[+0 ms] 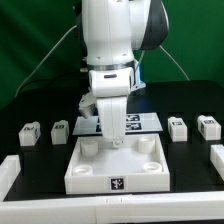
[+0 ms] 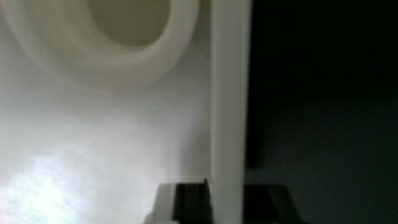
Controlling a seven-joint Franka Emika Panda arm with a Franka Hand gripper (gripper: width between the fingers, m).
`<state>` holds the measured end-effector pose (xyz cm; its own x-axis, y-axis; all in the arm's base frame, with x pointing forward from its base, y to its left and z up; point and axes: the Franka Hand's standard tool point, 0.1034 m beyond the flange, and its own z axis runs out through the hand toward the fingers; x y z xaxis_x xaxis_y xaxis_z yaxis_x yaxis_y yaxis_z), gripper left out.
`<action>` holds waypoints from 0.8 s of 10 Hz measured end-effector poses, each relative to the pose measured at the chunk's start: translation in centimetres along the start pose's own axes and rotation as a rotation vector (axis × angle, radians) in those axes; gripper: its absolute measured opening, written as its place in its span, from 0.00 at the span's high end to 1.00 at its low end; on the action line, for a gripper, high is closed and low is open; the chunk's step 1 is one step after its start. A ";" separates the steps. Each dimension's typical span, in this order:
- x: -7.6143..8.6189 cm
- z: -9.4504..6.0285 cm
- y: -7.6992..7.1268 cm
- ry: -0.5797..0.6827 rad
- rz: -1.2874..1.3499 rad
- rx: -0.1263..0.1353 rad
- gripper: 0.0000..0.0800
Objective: Assemble one leg
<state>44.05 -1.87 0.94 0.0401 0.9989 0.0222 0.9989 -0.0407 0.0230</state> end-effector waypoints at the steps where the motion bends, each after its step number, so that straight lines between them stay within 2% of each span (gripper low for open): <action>1: 0.2 -0.2 0.8 -0.001 -0.005 0.004 0.93; 4: 1.3 0.1 3.6 0.009 -0.017 -0.009 0.93; 5: 2.0 0.1 4.8 0.015 -0.016 -0.022 0.93; 6: 3.0 0.2 5.3 0.020 -0.011 -0.024 0.93; 8: 4.7 0.2 5.3 0.018 0.004 -0.003 0.93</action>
Offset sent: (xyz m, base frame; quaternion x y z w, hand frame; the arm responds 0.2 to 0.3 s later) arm 0.0377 0.0186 -0.0042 -0.0103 0.0208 -0.0179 0.9996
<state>49.48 2.61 0.98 0.0439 0.9982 0.0400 0.9986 -0.0449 0.0262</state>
